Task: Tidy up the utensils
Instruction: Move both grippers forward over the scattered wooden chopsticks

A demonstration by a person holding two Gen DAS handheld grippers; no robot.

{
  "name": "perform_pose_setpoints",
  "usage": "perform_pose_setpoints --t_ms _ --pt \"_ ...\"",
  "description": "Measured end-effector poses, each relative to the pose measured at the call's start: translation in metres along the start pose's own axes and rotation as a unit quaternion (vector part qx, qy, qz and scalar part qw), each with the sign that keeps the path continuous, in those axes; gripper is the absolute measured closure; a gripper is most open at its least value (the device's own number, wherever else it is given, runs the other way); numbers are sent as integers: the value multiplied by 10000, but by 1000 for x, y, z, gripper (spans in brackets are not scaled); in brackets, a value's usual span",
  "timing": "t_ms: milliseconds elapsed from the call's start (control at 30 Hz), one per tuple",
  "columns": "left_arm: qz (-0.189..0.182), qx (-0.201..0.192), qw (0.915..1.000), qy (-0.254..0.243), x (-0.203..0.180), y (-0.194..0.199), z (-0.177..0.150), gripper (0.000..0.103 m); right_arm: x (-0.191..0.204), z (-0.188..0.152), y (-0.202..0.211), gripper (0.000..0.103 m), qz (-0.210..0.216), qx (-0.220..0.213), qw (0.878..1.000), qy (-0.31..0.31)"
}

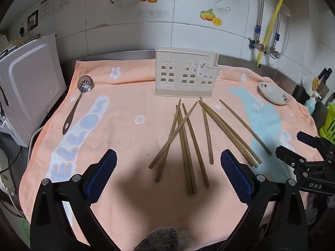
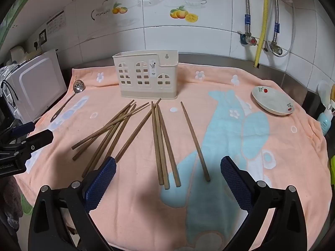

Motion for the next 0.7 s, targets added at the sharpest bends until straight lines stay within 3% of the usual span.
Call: perform_pose_setpoints --t_ms 700 --pt "-57 235 9997 8 3 -11 -10 5 -3 -2 1 6 6 14 10000 7"
Point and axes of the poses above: each gripper's, at about its wrist camera, not at the fingertips, and y roughly against the way its jaws point, x to its left, z to its top, the point moved 9 cm from there along -y, roughly the way its jaws point, and after that the axes turned 7 degrees about -x, right-handed, at the moved point
